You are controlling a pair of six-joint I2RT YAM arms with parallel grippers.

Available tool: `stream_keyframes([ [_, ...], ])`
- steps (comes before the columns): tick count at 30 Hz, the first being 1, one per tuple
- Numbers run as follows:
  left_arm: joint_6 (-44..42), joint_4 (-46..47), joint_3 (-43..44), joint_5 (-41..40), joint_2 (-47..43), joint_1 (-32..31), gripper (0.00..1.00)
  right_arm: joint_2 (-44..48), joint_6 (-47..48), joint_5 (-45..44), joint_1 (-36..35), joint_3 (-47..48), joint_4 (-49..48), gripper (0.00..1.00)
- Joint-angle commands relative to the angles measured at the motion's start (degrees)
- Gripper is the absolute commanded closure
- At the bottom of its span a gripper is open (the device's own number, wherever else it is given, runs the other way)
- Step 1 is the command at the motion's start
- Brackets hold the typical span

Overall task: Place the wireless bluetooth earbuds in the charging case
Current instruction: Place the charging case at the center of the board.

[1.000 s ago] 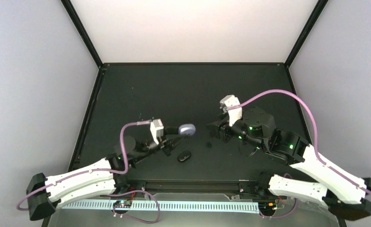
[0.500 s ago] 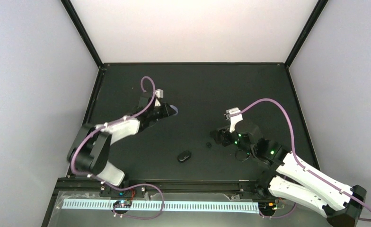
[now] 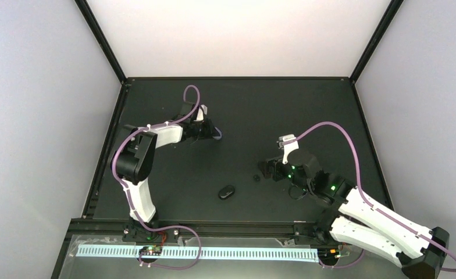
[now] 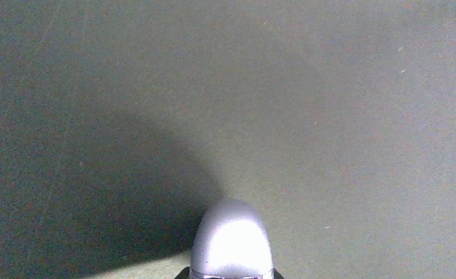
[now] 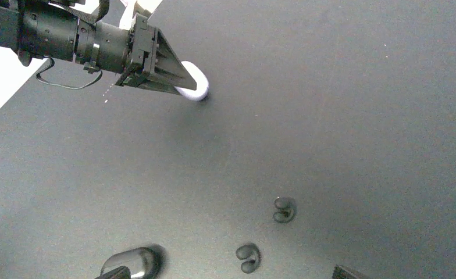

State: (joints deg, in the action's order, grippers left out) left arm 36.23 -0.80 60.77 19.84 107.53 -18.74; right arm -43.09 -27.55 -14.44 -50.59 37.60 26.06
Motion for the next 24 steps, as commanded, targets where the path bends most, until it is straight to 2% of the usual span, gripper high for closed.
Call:
stream_keyframes([
  [1, -2.7, -6.8, 2.7, -1.7, 1.0, 0.5, 0.68, -0.6, 0.8, -0.4, 0.3, 2.3, 0.2, 0.09],
  [7, -3.8, -10.5, 1.8, -6.0, -2.2, 0.5, 0.37, -2.0, 2.5, 2.6, 0.3, 3.8, 0.1, 0.09],
  [11, -3.5, -13.2, -0.9, -9.7, -9.9, 0.5, 0.03, -4.0, 3.5, 7.7, 0.3, 4.3, -1.1, 0.09],
  [18, -3.9, -19.6, -10.6, -16.3, -32.6, -0.2, 0.01, -14.0, 4.5, 24.2, -0.3, 2.3, -7.7, 0.10],
  [20, -4.9, -21.4, -13.5, -17.8, -42.3, -0.3, 0.01, -17.9, 4.5, 25.0, -1.9, 2.0, -9.0, 0.11],
  [24, -8.3, -21.9, -19.3, -16.3, -54.8, -0.4, 0.01, -25.7, 1.9, 23.2, -5.4, 3.2, -10.6, 0.14],
])
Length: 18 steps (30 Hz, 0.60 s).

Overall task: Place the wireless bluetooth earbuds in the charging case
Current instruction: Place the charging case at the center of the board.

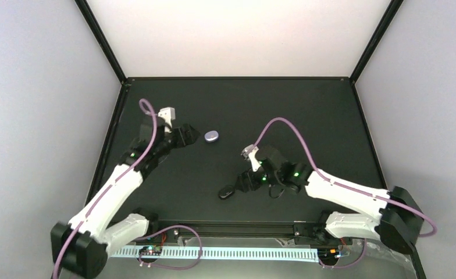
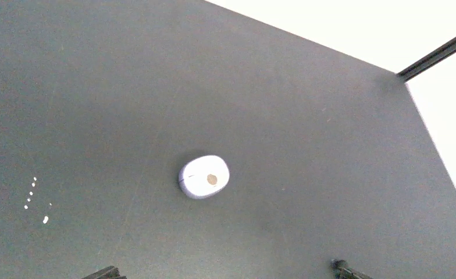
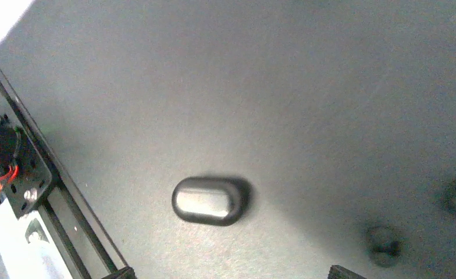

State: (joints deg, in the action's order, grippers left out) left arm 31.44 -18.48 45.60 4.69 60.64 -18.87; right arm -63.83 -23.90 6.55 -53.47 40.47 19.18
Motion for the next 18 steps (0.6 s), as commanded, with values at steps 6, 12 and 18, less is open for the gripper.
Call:
stream_keyframes([
  [6, -5.5, -5.0, -7.7, 1.7, -18.1, -0.3, 0.01, -12.1, -10.1, 3.5, -3.6, 0.0, -8.5, 0.17],
  [12, -7.0, -4.0, -10.7, 3.0, -22.1, -0.3, 0.01, -19.8, -8.2, 2.5, -4.5, 3.5, -11.9, 0.16],
  [18, -7.9, -5.2, -12.0, 3.8, -23.8, -0.3, 0.01, -26.5, -2.8, -1.1, -4.5, 8.8, -11.2, 0.15],
])
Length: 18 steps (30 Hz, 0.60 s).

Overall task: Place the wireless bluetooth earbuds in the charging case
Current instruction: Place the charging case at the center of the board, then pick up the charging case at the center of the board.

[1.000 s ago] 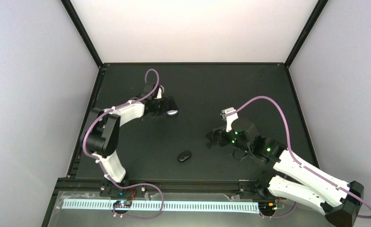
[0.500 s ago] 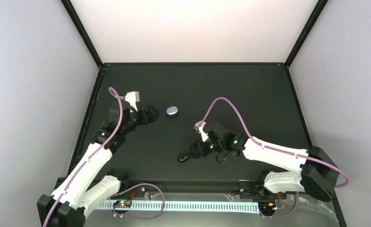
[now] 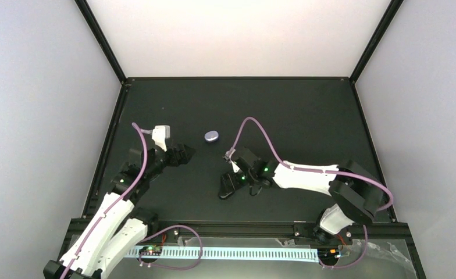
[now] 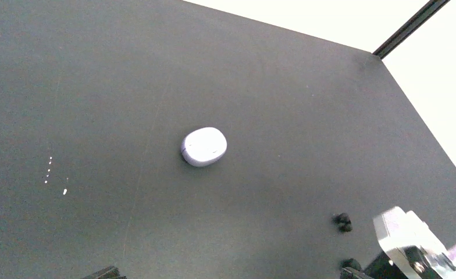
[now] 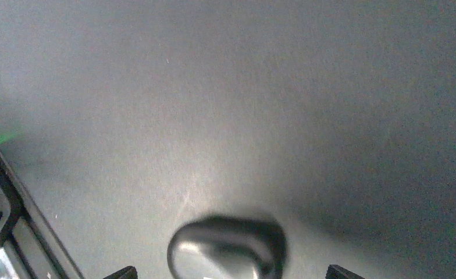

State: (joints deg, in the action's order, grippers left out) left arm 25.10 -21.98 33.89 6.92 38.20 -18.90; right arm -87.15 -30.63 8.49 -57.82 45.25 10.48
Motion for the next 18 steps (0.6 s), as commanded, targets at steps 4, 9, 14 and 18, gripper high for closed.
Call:
stream_keyframes([
  [4, -1.7, -0.8, -1.0, 1.7, -2.0, -0.3, 0.01, -9.1, 6.9, -0.1, -0.2, 8.3, -1.0, 0.16],
  [9, -1.7, -0.7, -0.9, 2.2, -2.1, -0.3, 0.01, -9.7, 6.8, 5.3, -0.5, 7.1, -1.7, 0.18],
  [14, -1.7, -0.3, -1.1, 3.0, -1.9, -0.3, 0.01, -7.1, 8.0, 7.8, -2.6, 4.0, -1.7, 0.20],
  [18, -1.7, -0.4, -1.0, 3.4, -1.4, -0.3, 0.01, -5.1, 8.5, 8.6, -4.9, 2.4, -1.1, 0.22],
])
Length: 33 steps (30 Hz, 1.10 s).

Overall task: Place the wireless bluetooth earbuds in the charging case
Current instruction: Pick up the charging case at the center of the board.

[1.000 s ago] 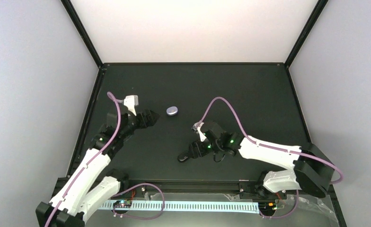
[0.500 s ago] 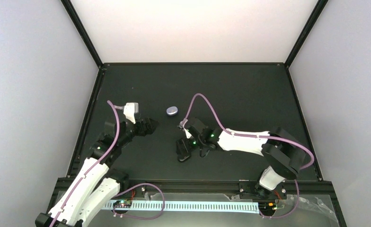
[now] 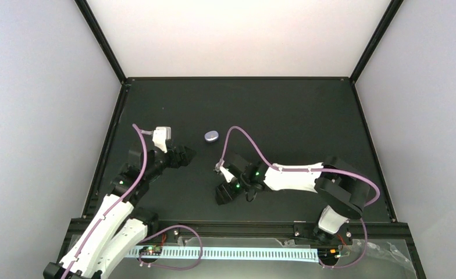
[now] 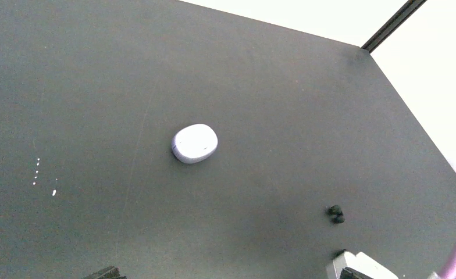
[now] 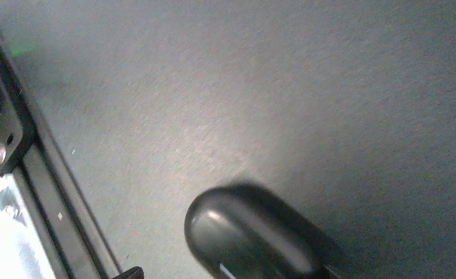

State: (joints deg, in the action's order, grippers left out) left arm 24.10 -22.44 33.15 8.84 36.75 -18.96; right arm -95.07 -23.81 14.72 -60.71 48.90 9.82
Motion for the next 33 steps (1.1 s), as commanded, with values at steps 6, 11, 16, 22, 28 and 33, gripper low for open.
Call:
stream_keyframes([
  [6, -0.7, 0.0, -0.3, 1.5, -0.1, -0.2, 0.01, 7.0, 1.4, -1.3, -3.2, -3.4, 1.4, 0.23],
  [11, -0.7, 0.1, -0.4, 1.4, 0.1, -0.2, 0.01, 7.9, 6.2, -6.7, -3.3, -2.3, 3.6, 0.23],
  [16, -0.7, -0.3, -0.2, 1.3, -0.3, -0.2, 0.01, 3.9, 13.6, -7.8, -4.6, 2.0, 6.5, 0.23],
  [22, -0.8, 0.0, -0.5, 1.0, -0.7, -0.2, 0.01, 0.1, 17.4, -8.3, -6.3, 4.2, 6.7, 0.26],
  [28, -0.7, 0.0, -0.5, 0.8, -0.8, -0.2, 0.01, -2.1, 18.5, -7.8, -7.9, 4.1, 5.5, 0.32],
  [33, -0.7, 0.1, -0.5, 0.6, -0.8, -0.2, 0.01, -2.3, 18.4, -7.9, -9.2, 2.5, 4.4, 0.38],
])
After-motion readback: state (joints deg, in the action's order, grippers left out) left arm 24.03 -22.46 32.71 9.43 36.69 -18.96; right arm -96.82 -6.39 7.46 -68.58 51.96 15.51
